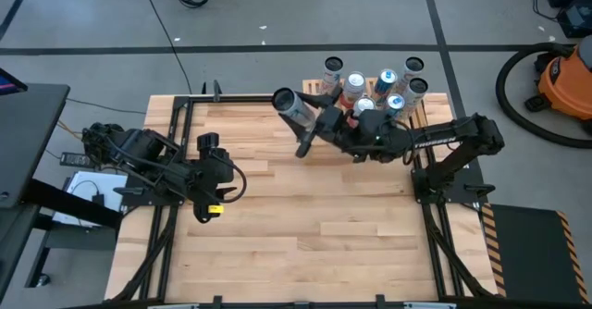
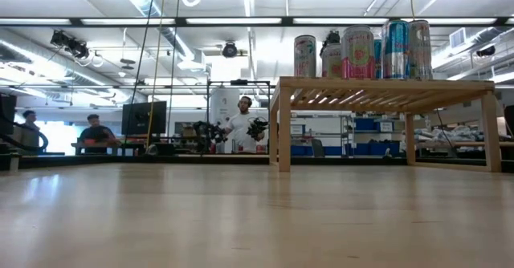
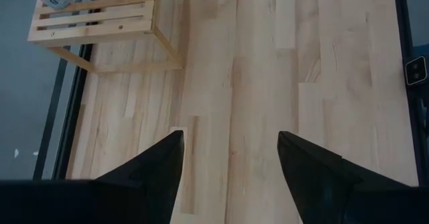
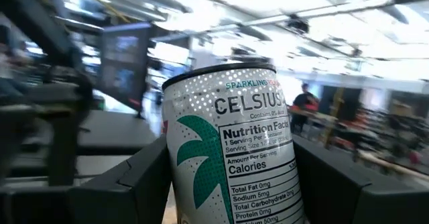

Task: Place canned beverage on shelf
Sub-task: Put the white-pink soda can on the shelf aligned with the other white-pink soda can

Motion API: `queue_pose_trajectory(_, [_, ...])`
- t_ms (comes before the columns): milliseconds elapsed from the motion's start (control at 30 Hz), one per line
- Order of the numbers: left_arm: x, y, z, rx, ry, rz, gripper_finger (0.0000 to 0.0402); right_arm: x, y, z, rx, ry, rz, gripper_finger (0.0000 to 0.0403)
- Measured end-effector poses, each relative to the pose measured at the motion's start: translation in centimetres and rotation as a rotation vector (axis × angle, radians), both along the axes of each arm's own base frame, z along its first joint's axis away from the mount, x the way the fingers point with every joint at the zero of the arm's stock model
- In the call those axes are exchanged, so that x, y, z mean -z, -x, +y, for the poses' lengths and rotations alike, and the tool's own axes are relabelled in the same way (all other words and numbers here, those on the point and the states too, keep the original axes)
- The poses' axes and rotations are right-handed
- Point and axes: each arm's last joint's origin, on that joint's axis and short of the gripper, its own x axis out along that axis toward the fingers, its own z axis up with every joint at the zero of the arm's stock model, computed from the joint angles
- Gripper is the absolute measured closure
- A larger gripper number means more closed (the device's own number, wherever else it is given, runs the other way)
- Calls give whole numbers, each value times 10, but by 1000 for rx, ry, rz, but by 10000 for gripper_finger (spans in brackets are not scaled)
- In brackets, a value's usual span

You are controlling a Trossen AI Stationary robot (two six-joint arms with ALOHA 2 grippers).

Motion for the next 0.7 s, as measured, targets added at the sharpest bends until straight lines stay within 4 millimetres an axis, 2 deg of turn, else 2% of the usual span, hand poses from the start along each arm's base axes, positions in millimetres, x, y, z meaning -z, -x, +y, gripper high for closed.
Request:
queue_pose_trajectory(100, [0, 0, 0, 0, 0, 0, 159, 7, 1, -2, 72, -21, 7, 135])
queue_pose_trajectory(300, [0, 0, 0, 0, 0, 0, 159, 35, 5, -7, 105, -37, -19, 135])
queue_pose_trajectory(467, [0, 0, 0, 2, -1, 1, 159, 53, 25, -14, 144, -85, -72, 135])
queue_pose_trajectory(700, [0, 0, 0, 7, -5, 2, 159, 90, 52, -26, 139, -168, -157, 134])
